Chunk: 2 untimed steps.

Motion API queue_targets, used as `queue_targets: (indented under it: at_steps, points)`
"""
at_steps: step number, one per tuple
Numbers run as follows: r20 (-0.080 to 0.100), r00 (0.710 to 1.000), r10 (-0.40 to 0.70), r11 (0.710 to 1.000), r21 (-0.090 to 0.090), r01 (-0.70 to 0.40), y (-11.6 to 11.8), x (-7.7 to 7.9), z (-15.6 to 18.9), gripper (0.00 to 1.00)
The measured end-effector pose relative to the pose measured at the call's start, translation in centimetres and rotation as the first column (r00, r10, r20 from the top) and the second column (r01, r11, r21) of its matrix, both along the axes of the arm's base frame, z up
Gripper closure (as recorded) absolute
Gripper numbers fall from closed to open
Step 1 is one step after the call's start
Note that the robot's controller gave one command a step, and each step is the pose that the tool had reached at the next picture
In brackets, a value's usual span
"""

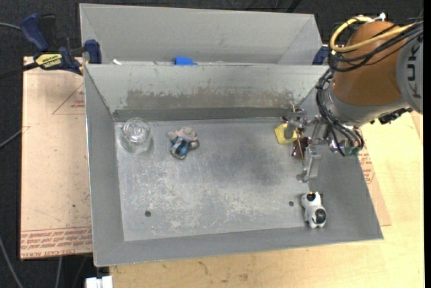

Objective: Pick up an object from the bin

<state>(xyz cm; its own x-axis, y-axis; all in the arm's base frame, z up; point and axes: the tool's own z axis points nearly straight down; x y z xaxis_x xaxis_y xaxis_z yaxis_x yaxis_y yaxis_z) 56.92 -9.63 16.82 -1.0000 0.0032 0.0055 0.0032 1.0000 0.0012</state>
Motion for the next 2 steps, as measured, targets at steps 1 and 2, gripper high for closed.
queue_targets:
  at_steps: [1,2]
  points:
    - [0.007,1.000,0.003,1.000,-0.001,-0.003,0.1,0.1,0.5,0.00]
    - [0.017,1.000,0.015,1.000,-0.003,-0.015,-1.4,5.0,-6.3,0.00]
